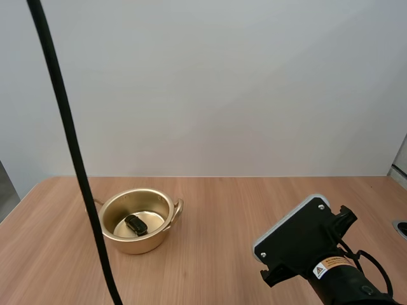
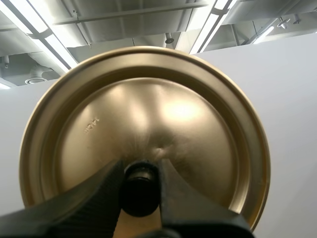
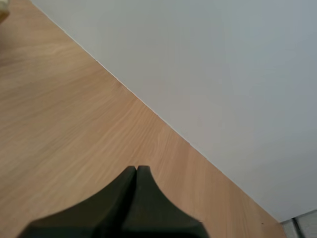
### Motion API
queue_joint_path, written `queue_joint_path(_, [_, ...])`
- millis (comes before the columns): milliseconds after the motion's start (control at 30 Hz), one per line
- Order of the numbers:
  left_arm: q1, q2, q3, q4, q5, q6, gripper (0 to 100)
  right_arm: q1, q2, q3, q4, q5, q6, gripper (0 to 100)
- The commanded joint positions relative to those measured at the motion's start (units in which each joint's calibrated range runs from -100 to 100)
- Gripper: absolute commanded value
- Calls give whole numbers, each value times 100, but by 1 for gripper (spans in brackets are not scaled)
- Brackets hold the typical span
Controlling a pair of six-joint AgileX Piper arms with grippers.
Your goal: Open the pot, put the car inside, and close it
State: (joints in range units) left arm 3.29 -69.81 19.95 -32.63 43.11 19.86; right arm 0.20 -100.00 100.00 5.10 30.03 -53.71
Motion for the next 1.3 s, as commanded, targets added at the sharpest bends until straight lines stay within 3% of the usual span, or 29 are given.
queue_joint_path(0, [-5,-1,-2,-5,-6,5,0,-54,0,0,381,162,16,0])
queue_joint_path(133, [-5,-1,-2,-44,-75,5,0,-70,0,0,1040,162,40,0])
queue_joint_path(600, [-5,-1,472,-86,-196,5,0,-70,0,0,1493,219,76,0])
queue_joint_path(867, [-5,-1,871,-86,-452,5,0,-70,0,0,1522,234,1941,0])
queue_joint_path(1267, [-5,-1,2381,-86,-453,31,0,-82,0,0,1522,234,1978,0])
